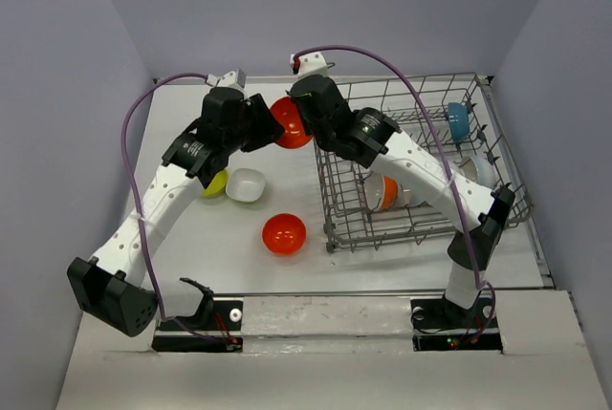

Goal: Load the bowls into the dish rack
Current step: Pass from the left arm to the right

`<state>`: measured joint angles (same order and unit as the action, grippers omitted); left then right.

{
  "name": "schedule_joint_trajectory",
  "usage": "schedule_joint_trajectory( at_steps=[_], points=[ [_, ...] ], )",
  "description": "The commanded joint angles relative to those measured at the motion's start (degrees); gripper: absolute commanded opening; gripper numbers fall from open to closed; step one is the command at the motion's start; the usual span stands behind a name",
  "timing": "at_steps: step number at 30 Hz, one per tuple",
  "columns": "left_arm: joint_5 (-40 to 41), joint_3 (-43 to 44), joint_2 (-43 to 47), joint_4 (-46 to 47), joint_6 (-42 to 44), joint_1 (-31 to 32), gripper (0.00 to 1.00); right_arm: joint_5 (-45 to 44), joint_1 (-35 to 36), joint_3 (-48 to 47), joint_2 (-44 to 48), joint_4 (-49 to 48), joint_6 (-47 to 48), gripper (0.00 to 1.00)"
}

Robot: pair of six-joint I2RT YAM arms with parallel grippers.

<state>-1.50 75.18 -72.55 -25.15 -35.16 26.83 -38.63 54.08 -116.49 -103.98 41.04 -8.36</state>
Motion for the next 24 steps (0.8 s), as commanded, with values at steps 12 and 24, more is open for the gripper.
schedule_joint_trajectory(
  at_steps=[12, 24],
  points=[
    [-0.9, 5.5, 10.1, 3.6, 0.7, 1.3, 0.63, -11.4, 0.5, 2.4, 5.1, -6.8, 5.8, 0.01],
    [4.2, -2.6, 18.5, 11.8, 5.3, 1.4, 0.65, -22.7, -22.6, 13.0, 12.6, -23.4, 19.2, 0.01]
  ],
)
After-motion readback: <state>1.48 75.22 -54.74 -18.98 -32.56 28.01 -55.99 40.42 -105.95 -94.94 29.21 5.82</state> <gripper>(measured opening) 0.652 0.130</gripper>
